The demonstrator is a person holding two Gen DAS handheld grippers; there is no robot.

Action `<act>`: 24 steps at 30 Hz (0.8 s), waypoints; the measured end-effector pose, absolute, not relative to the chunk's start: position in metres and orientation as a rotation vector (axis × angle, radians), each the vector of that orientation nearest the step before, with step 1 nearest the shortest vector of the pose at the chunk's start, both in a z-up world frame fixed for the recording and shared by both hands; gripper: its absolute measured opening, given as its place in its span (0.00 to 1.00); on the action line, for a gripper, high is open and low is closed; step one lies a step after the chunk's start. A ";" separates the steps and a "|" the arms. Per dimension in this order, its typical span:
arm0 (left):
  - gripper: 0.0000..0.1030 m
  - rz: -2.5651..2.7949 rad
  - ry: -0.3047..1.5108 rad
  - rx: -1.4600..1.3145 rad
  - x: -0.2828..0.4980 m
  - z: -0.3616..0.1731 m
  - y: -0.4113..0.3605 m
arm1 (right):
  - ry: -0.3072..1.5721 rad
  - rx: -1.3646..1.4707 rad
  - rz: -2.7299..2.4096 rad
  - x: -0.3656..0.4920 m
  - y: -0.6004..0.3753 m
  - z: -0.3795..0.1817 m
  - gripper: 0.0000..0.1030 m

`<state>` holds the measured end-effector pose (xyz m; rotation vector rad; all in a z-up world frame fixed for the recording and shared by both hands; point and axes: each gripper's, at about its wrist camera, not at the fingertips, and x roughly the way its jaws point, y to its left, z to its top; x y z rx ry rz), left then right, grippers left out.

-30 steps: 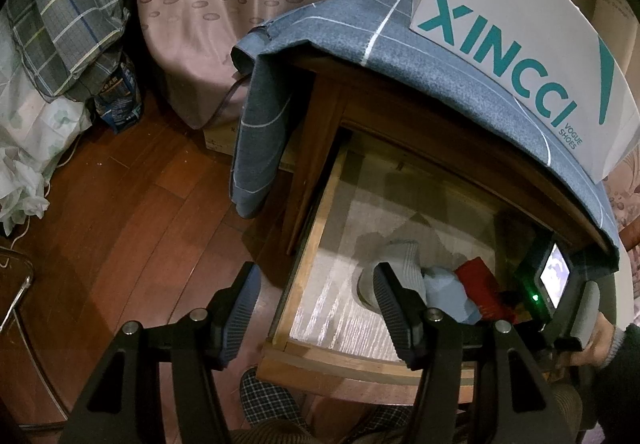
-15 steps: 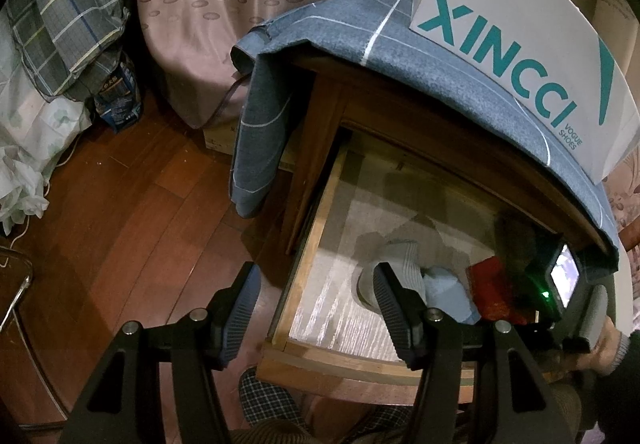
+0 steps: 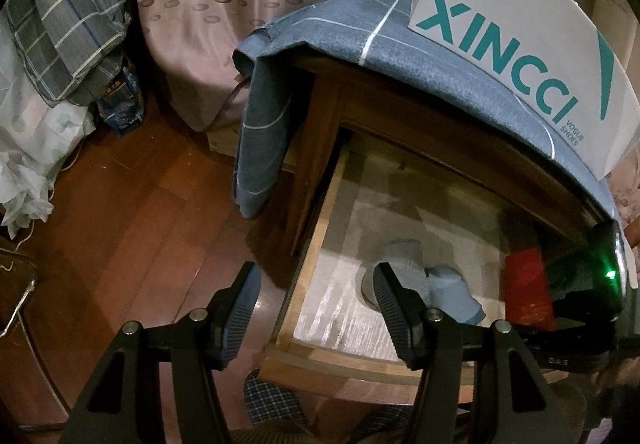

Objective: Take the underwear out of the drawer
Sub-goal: 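Lift the red sock with the right gripper and carry it over the shoe box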

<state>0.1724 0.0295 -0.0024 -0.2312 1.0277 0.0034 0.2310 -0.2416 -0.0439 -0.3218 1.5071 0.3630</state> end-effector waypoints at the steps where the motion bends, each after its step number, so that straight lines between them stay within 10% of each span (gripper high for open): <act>1: 0.58 0.005 1.028 -0.229 0.172 -0.002 0.029 | 1.506 -0.300 0.361 0.230 -0.242 -0.040 0.33; 24: 0.58 0.028 1.014 -0.160 0.169 0.003 0.024 | 1.308 -0.054 0.358 0.150 -0.220 0.037 0.33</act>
